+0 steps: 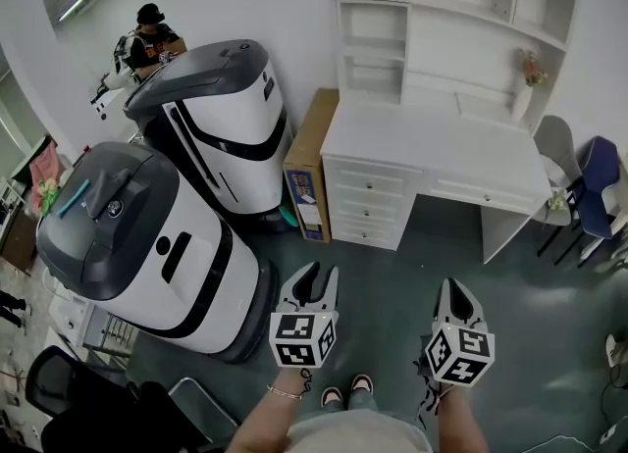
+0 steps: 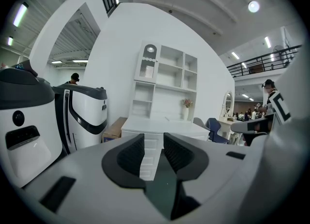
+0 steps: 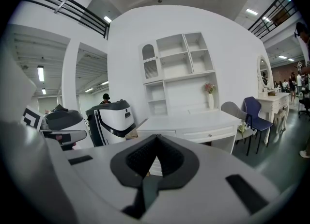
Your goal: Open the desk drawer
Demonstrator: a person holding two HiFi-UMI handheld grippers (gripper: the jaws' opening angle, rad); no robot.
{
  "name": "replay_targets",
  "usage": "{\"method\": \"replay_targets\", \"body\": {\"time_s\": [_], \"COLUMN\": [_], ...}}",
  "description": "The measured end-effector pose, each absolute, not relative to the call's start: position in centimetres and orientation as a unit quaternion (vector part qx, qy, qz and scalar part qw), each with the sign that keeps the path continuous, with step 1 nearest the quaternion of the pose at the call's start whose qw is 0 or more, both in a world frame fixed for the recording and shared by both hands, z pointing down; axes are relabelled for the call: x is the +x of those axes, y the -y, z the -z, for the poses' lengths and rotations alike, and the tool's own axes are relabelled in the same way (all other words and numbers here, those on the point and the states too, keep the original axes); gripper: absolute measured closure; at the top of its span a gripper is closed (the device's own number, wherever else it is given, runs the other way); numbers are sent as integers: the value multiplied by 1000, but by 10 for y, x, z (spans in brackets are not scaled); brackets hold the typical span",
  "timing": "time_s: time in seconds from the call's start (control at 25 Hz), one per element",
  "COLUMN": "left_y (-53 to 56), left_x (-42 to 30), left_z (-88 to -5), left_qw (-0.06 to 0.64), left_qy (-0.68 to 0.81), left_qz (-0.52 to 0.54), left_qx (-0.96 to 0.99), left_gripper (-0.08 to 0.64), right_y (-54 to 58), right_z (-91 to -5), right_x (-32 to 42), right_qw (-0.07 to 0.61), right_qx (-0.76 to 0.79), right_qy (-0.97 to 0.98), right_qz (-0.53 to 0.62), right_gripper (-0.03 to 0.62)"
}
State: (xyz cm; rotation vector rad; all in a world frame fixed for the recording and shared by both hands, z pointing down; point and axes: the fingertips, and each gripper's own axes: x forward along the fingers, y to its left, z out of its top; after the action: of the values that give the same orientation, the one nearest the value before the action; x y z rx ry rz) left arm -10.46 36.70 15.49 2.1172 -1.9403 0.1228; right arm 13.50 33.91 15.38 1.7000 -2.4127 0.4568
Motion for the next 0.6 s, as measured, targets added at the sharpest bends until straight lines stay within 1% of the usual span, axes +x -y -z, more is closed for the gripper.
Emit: {"method": "replay_targets", "body": {"time_s": [0.12,0.44,0.6], "left_y": [-358,-339,-332], "left_x": [-101,-91,-90], "left_z": [-154,-156,-162], "left_qw": [132,119,125], "left_qy": [670,687,692], "left_qz": [-44,-57,-65], "left_qx": [729,714,708], "left_gripper": [425,423,423], "right_y": [-330,-300,-288], "right_z": [-154,-160,-167], "right_x": [140,161,166], "right_qw": [75,73,74], "right_qx": [568,565,563], "right_qy": [805,806,806], "right_qz": [-154,-159,-168], "right_gripper": [584,584,584]}}
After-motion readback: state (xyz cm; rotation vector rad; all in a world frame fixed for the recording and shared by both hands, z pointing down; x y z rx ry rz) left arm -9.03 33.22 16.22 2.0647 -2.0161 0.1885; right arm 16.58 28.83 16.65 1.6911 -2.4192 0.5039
